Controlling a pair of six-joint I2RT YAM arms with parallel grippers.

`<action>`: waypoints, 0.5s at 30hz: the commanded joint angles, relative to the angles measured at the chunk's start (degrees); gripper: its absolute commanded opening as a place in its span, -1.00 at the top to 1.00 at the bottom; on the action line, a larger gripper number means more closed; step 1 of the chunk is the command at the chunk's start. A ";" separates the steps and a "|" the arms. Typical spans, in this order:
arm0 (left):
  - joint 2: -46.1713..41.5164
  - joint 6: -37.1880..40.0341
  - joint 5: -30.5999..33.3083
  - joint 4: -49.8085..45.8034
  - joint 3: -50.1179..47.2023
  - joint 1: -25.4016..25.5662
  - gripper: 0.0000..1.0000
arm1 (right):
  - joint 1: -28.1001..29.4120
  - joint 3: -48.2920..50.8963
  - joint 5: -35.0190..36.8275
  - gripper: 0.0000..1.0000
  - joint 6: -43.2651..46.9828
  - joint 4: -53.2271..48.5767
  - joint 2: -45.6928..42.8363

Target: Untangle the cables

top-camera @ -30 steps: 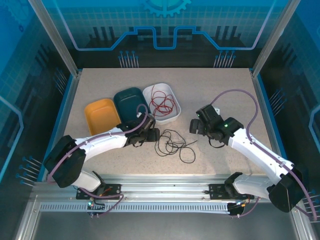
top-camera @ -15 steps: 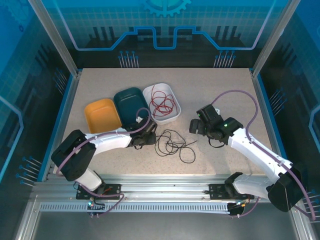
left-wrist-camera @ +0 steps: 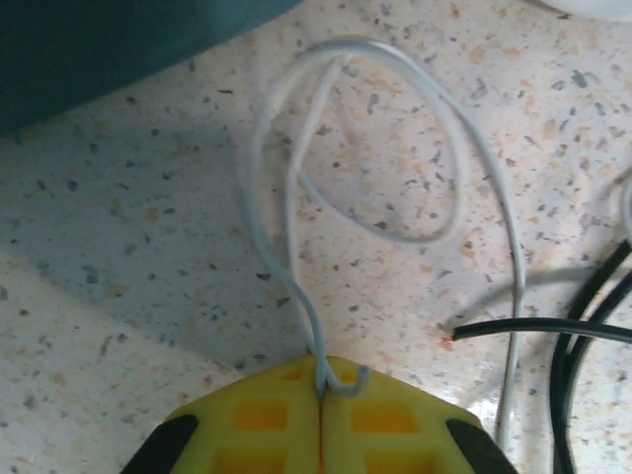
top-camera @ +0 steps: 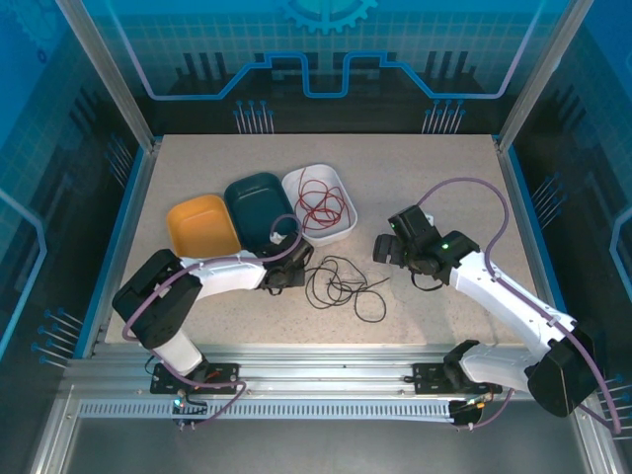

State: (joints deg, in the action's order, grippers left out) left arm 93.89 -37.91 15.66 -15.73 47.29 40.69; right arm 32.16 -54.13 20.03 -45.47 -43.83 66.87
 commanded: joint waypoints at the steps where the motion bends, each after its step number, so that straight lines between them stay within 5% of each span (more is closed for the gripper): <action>1: -0.03 1.34 0.73 -1.37 2.38 1.69 1.00 | -0.81 0.68 -0.36 -0.99 -1.22 0.92 0.01; 15: -15.61 7.56 7.32 -8.81 6.67 6.51 1.00 | -0.91 1.29 -1.00 -0.99 -1.45 2.34 -0.08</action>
State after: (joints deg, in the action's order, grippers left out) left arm 82.24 -33.85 20.56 -21.74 52.42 46.72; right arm 32.12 -53.23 19.00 -45.71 -42.26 66.87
